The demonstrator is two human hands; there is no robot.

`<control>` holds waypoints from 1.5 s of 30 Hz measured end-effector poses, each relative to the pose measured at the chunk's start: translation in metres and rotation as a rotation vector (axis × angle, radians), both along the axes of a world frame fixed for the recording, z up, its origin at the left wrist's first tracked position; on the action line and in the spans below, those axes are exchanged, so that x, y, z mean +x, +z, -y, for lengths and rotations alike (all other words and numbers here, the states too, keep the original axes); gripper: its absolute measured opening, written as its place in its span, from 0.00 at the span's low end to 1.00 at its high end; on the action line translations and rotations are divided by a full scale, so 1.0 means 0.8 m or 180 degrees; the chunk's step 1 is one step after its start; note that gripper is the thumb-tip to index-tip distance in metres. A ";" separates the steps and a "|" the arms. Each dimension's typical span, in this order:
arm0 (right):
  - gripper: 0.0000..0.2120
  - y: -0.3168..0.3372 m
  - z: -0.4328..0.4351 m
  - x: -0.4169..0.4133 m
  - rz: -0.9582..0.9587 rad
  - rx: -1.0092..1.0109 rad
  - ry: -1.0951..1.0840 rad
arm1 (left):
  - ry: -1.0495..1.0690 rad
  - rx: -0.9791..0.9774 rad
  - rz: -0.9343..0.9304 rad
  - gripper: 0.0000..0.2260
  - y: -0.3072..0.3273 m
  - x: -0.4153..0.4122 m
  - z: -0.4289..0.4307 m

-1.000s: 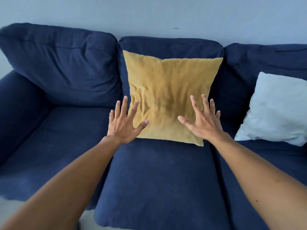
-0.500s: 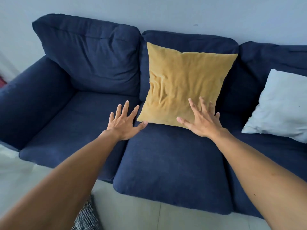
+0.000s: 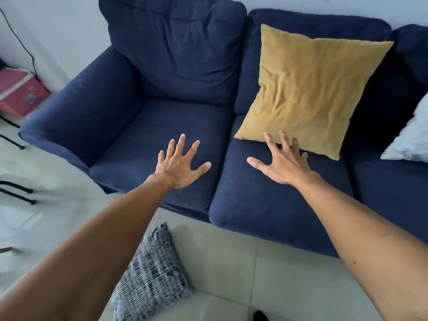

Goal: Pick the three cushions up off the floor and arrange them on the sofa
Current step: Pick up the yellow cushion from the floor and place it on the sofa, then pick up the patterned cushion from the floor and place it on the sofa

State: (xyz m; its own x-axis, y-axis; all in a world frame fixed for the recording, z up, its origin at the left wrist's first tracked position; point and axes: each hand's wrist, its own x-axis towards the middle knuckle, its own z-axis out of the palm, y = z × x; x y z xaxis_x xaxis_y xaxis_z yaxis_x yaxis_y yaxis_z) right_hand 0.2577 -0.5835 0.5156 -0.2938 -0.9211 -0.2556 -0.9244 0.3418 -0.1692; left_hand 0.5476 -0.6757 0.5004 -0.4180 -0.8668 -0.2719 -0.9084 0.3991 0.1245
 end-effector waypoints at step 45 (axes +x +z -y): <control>0.50 -0.472 -0.029 0.508 0.0641 0.1384 0.1485 | 0.1882 0.1006 -0.0310 0.40 -0.455 0.481 -0.214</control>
